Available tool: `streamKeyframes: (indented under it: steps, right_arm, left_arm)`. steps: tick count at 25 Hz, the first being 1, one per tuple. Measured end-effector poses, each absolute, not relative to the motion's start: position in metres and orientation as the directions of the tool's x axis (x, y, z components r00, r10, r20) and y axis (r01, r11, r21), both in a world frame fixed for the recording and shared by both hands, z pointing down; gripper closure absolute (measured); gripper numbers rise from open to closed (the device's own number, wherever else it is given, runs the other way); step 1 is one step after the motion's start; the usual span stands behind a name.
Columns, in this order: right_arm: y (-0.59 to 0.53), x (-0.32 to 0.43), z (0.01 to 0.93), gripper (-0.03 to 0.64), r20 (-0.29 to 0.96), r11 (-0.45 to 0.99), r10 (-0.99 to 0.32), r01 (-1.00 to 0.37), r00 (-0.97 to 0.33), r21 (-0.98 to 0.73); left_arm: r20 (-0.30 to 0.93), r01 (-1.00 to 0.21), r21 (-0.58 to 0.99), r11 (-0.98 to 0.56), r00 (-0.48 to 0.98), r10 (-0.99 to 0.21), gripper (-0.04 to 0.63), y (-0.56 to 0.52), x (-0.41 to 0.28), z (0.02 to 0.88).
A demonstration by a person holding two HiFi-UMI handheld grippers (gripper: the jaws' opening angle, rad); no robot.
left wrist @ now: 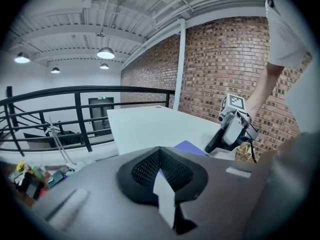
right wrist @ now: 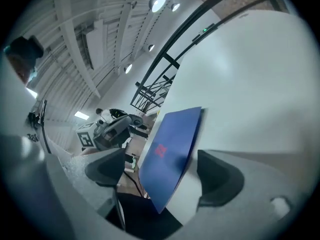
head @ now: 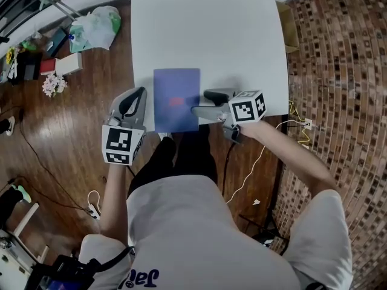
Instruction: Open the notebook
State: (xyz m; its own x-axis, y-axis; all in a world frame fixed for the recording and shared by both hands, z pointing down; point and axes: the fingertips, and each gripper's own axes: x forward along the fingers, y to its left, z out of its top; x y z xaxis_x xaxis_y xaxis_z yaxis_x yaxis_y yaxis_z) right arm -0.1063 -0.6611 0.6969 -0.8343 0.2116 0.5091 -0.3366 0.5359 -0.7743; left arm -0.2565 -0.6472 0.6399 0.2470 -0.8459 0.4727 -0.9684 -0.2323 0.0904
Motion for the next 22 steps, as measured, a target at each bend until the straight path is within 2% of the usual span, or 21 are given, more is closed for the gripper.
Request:
streamKeyframes:
  steps: [5,16,18,22]
  right_arm:
    - [-0.661,-0.111,0.695,0.176,0.450,0.475,0.195,-0.317,-0.872,-0.821]
    - [-0.662,-0.114,0.696,0.242,0.412,0.421,0.175,-0.310,-0.894,-0.852]
    - [-0.663,-0.114,0.697,0.274,0.402,0.409,0.171,-0.306,-0.900,-0.860]
    - [-0.662,-0.117,0.692,0.380,0.381,0.388,0.166,-0.295,-0.910,-0.873]
  left_arm:
    - [0.475,-0.971,0.099,-0.216,0.237,-0.847,0.578,-0.645,-0.257,0.642]
    - [0.474,-0.972,0.128,-0.199,0.237,-0.848,0.578,-0.640,-0.261,0.644]
    - [0.474,-0.973,0.129,-0.192,0.231,-0.849,0.578,-0.638,-0.263,0.645]
    - [0.486,-0.972,0.149,-0.180,0.231,-0.843,0.578,-0.632,-0.264,0.647]
